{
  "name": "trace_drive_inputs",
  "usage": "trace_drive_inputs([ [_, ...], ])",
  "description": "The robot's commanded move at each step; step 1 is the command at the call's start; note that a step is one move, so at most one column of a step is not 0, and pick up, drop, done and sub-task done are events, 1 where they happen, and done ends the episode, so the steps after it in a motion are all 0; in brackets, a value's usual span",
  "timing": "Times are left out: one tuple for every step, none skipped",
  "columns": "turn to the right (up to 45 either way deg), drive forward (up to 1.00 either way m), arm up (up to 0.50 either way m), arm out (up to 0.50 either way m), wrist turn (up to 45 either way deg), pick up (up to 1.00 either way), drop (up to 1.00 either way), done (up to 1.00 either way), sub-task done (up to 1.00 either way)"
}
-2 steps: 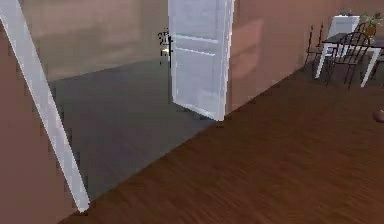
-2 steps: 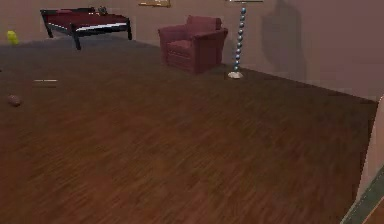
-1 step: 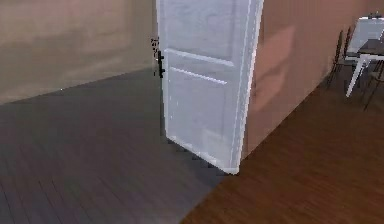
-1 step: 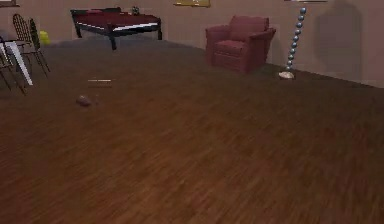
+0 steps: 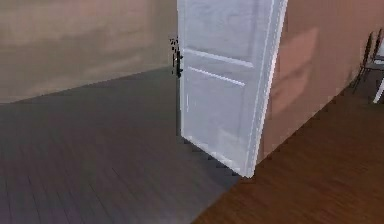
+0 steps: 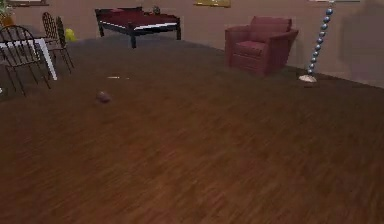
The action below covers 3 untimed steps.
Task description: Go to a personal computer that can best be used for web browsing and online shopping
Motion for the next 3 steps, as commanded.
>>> trace_drive_inputs([
  [0.0,0.35,0.00,0.00,0.0,0.00,0.00,0.00,0.00],
  [-39.0,0.00,0.00,0.00,0.0,0.00,0.00,0.00,0.00],
  [0.0,1.00,0.00,0.00,0.0,0.00,0.00,0.00,0.00],
])
